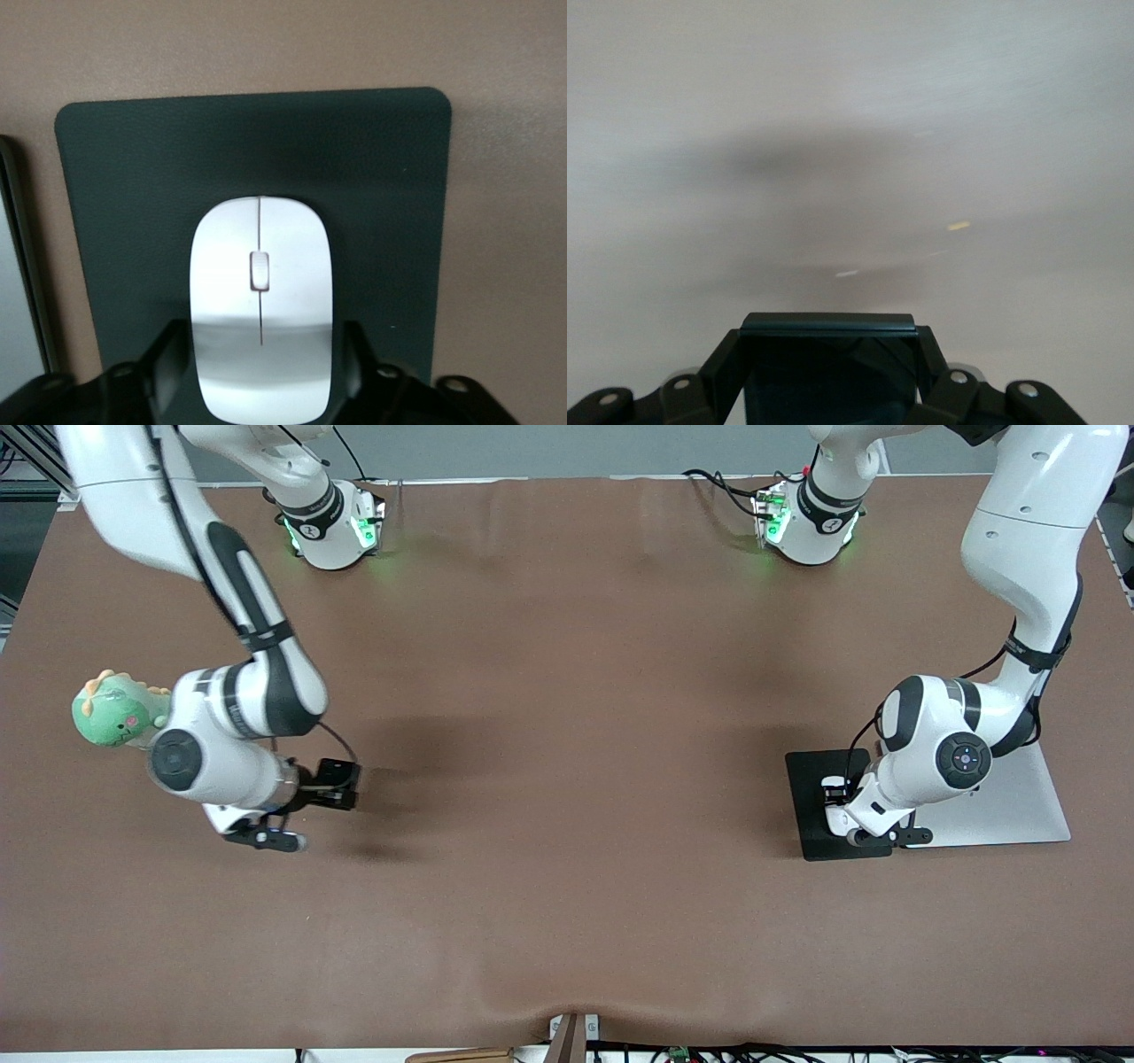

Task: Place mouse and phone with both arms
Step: 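Carry the phone toward the plush toy while the left gripper releases the mouse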

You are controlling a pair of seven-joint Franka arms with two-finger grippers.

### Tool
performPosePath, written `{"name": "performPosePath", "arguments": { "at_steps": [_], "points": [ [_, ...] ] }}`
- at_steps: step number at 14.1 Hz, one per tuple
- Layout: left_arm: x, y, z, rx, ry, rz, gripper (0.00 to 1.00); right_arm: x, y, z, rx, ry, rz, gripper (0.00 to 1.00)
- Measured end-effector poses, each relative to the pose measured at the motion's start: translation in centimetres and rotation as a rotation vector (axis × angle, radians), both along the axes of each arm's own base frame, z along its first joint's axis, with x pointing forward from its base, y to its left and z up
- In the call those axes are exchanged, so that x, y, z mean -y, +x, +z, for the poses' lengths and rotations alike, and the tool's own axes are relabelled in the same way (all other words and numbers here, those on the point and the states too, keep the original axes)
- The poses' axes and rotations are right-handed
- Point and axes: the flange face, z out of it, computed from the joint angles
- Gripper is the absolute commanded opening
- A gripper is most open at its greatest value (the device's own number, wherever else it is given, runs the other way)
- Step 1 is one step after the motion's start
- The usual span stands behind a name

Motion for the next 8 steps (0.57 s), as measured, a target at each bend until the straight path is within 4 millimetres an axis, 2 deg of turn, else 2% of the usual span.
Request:
{"name": "performPosePath", "arguments": {
  "at_steps": [2, 4, 6, 8],
  "points": [
    [0.2, 0.4, 0.6, 0.014, -0.001, -0.002, 1.00, 5.8, -0.3, -0.6, 0.001, 0.020, 0.060, 0.08],
    [0.5, 1.2, 2.9, 0.051, -0.001, -0.007, 1.00, 10.9, -1.4, -1.5, -0.010, 0.036, 0.082, 0.08],
    [1.4, 1.9, 7.8, 0.075, 0.013, -0.022, 1.00, 14.5, -2.9, -2.9, -0.035, 0.047, 0.069, 0.08],
    [1.9, 2.4, 14.8, 0.070, 0.045, -0.028, 1.00, 15.8, -3.7, -4.1, -0.060, 0.032, 0.075, 0.08]
  ]
}}
